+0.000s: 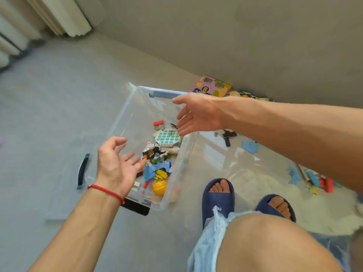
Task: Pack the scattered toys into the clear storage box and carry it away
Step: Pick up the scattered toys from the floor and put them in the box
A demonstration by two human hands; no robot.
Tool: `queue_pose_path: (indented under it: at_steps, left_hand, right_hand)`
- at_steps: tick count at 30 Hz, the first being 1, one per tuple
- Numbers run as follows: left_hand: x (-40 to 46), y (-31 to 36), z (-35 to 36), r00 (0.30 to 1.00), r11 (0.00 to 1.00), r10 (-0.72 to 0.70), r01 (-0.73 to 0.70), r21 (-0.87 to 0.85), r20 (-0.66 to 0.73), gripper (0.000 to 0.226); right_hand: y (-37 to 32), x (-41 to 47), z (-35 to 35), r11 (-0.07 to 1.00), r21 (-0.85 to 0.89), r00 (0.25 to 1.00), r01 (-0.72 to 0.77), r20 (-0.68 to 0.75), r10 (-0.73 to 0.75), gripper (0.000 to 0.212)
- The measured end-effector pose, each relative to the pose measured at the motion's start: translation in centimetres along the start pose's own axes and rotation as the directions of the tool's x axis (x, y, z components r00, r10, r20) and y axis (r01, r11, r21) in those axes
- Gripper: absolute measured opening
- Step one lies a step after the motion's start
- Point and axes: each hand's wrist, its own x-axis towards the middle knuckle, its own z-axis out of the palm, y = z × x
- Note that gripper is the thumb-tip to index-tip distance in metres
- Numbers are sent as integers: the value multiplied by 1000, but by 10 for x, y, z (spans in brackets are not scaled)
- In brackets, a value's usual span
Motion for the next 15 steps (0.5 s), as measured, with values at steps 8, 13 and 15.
queue_pose_path:
  at_steps: [8,13,15]
  left_hand:
    - [21,-101,102,952,898,141,-239,370,272,24]
    - [94,-184,152,952,647,96,-281,709,290,27]
    - [131,-203,162,928,437,164,-372,819,334,34]
  right_hand:
    - [63,10,-179,826,-537,813,-171,-551,-190,26]
    - [144,54,-235,505,-808,814,-305,-496,-303,22]
    - [165,82,-233,396,-872,811,-288,-442,-383,29]
